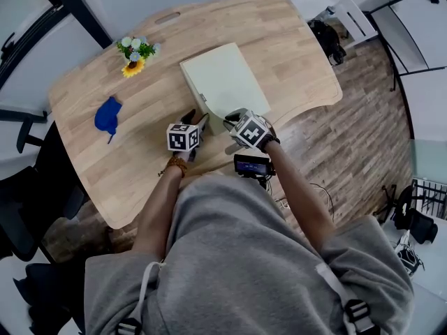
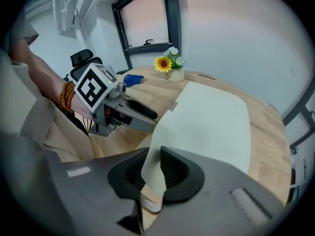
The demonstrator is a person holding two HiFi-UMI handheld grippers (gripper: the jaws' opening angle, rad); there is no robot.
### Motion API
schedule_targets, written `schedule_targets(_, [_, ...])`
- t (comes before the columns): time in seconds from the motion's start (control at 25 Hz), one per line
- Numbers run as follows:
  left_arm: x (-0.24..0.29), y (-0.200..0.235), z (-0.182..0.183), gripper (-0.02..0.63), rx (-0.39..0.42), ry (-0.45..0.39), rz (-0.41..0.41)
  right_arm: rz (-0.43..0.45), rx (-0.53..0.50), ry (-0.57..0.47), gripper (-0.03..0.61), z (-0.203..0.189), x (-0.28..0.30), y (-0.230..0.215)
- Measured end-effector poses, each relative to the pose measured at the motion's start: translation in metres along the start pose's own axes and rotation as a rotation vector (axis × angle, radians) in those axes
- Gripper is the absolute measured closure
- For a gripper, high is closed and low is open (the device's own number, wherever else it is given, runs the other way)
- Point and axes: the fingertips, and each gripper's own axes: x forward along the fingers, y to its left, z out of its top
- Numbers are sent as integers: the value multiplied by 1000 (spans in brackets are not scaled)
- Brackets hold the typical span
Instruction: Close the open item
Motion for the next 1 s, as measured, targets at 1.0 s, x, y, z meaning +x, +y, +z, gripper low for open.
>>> schedule_targets(1.0, [1,0,-1,379,5,3,-8,7,-11,122,517,-8,26,0])
